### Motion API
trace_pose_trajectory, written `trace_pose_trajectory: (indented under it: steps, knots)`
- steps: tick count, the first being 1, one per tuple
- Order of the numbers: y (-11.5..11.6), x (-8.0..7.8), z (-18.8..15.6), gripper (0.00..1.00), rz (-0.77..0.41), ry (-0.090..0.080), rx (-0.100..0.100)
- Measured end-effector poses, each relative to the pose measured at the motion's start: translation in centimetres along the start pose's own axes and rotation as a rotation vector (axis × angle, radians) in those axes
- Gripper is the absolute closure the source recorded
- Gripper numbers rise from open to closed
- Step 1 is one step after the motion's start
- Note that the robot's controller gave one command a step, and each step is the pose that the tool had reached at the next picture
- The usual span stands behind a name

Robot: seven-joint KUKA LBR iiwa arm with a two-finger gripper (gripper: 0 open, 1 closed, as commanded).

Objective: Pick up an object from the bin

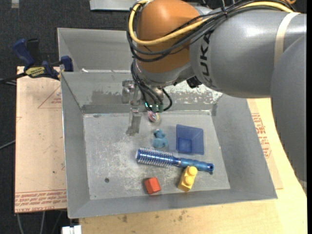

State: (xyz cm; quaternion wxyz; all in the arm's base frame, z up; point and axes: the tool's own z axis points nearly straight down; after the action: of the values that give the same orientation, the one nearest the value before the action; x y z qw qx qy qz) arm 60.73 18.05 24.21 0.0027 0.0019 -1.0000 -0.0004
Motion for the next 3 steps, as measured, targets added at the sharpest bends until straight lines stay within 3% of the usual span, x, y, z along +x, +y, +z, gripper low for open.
trace_pose_trajectory:
  steps: [1, 2, 3]
  knots:
    - [-9.2, 4.5, 17.6, 0.0, -0.233, 0.001, 0.002]
    - [-12.9, 3.6, 14.0, 0.0, -0.199, -0.011, 0.002]
    - [-12.9, 4.3, 13.7, 0.0, -0.132, -0.007, -0.001]
